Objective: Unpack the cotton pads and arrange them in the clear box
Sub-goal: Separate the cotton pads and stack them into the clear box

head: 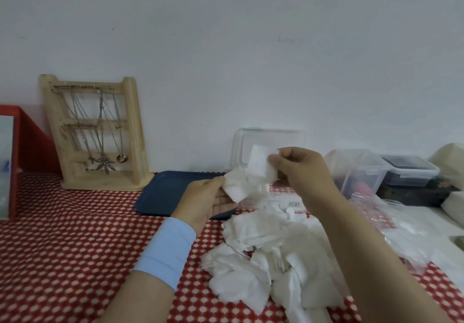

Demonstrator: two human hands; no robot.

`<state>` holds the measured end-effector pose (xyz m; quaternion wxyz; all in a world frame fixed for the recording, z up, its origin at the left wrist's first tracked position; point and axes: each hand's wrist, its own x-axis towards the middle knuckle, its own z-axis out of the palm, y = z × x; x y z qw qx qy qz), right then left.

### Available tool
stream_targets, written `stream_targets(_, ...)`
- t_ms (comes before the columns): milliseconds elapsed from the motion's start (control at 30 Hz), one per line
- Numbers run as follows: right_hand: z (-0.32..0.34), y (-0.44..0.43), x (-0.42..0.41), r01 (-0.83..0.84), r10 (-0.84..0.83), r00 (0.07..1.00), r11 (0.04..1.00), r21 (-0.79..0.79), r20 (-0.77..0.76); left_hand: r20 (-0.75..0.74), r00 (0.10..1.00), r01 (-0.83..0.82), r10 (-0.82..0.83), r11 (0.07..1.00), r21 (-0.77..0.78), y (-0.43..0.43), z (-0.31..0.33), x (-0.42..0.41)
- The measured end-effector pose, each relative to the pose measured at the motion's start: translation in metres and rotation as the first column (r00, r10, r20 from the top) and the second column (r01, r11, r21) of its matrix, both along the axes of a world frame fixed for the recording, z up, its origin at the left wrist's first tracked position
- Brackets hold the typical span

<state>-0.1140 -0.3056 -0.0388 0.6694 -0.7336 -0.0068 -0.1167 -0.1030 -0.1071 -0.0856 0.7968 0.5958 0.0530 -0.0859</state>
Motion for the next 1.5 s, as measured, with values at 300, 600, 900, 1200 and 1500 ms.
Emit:
stream_targets(300,-0.002,0.0,-0.002,-0.246,0.239,0.967,0.966,-0.08,-0.088,0.049,0.989,0.135,-0.141,0.985,0.109,0.002,0.006,-0.005)
stream_targets(600,-0.004,0.013,-0.008,-0.15,0.131,0.988,0.928,-0.341,-0.078,0.043,0.965,0.253,-0.26,0.959,0.126,-0.001,0.01,-0.008)
stream_targets(900,-0.01,0.012,-0.001,-0.047,0.024,0.997,0.934,-0.354,-0.068,0.011,0.958,0.288,-0.288,0.958,-0.014,-0.003,0.016,-0.013)
stream_targets(1200,-0.013,0.016,-0.001,-0.065,0.043,0.996,0.957,-0.281,-0.084,0.113,0.904,0.399,-0.412,0.909,0.123,0.003,0.008,-0.013)
stream_targets(1500,-0.015,0.014,0.001,0.044,-0.07,0.993,0.968,-0.248,-0.098,0.072,0.908,0.413,-0.412,0.911,0.004,-0.001,0.013,-0.016)
